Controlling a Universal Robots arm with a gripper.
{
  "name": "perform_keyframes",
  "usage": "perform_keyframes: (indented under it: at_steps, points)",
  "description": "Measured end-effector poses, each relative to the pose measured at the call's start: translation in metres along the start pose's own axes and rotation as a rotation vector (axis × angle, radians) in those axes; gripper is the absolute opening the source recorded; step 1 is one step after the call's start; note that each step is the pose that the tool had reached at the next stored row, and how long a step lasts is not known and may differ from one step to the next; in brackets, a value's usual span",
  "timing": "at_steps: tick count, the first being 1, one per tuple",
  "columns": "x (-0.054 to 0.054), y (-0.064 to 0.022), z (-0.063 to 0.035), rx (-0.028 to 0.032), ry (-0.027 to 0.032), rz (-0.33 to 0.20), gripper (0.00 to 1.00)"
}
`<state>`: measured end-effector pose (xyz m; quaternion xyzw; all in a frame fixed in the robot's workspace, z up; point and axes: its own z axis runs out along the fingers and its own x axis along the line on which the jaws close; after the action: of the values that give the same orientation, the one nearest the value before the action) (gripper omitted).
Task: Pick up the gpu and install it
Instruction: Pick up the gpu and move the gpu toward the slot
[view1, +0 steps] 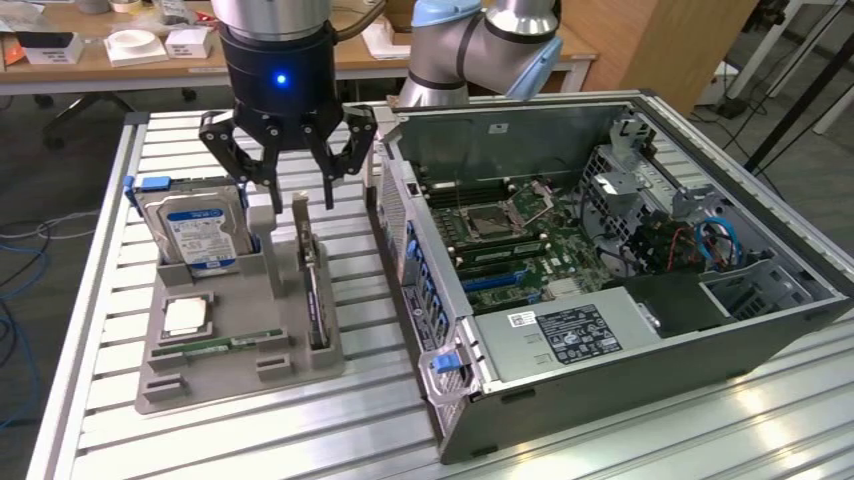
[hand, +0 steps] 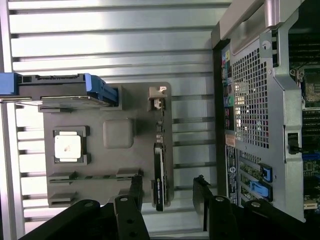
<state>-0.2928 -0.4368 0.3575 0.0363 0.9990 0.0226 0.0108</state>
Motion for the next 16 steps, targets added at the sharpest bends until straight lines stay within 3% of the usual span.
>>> perform_keyframes:
  at_steps: [16]
  points:
    - [0.0002, -0.0004, 0.0080, 0.0000, 0.0001, 0.000, 0.53]
